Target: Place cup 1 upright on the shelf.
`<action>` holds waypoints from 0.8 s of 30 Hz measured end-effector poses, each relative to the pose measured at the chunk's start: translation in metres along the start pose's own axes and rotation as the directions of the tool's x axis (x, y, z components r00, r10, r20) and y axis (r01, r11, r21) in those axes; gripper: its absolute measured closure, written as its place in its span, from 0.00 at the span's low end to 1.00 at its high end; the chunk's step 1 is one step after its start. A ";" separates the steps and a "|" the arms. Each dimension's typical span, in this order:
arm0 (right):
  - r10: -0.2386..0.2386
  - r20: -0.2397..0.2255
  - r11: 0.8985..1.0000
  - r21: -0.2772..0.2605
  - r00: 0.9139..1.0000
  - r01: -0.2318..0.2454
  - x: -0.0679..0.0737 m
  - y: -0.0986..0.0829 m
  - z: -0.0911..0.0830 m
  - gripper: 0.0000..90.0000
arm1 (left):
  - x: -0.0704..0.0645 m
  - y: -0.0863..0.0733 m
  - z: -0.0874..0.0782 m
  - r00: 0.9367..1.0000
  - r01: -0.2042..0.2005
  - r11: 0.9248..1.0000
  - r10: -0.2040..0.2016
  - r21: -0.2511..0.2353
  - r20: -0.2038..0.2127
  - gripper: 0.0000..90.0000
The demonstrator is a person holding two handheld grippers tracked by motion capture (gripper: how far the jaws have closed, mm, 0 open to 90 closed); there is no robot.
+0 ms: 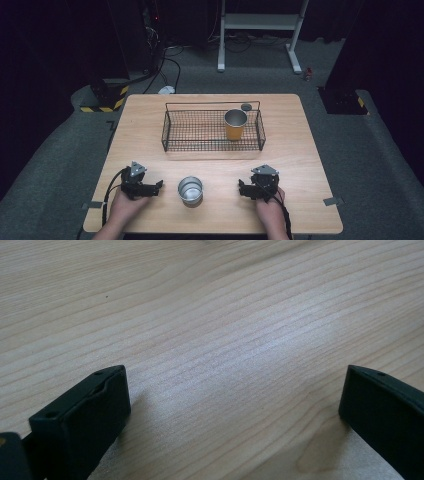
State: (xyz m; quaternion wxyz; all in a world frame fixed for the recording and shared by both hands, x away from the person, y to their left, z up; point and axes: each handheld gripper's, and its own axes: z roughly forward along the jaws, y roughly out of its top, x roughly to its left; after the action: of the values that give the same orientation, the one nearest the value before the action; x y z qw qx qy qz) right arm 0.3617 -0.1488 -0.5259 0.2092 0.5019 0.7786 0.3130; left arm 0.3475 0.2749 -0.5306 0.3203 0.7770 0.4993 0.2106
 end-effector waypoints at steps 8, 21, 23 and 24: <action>-0.001 -0.003 1.000 0.002 1.000 0.001 0.000 0.000 0.000 0.09 | 0.002 0.002 0.000 1.000 -0.003 1.000 0.003 0.009 0.007 0.00; -0.001 -0.003 1.000 0.002 1.000 0.001 0.000 0.000 0.000 0.09 | 0.004 0.010 -0.018 0.996 0.020 0.996 -0.012 -0.082 0.092 0.01; -0.001 -0.003 1.000 0.002 1.000 0.001 0.000 0.000 0.000 0.09 | 0.004 0.012 -0.021 0.995 0.026 0.995 -0.016 -0.098 0.098 0.01; 0.000 -0.003 1.000 0.002 1.000 0.000 0.000 0.000 0.000 0.09 | 0.005 0.013 -0.022 0.994 0.029 0.994 -0.018 -0.105 0.105 0.01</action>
State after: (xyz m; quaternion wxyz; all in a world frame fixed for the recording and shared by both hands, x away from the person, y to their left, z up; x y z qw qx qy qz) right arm 0.3620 -0.1490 -0.5258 0.2075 0.5016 0.7794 0.3130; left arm 0.3432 0.2816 -0.5056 0.3891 0.7628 0.4792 0.1926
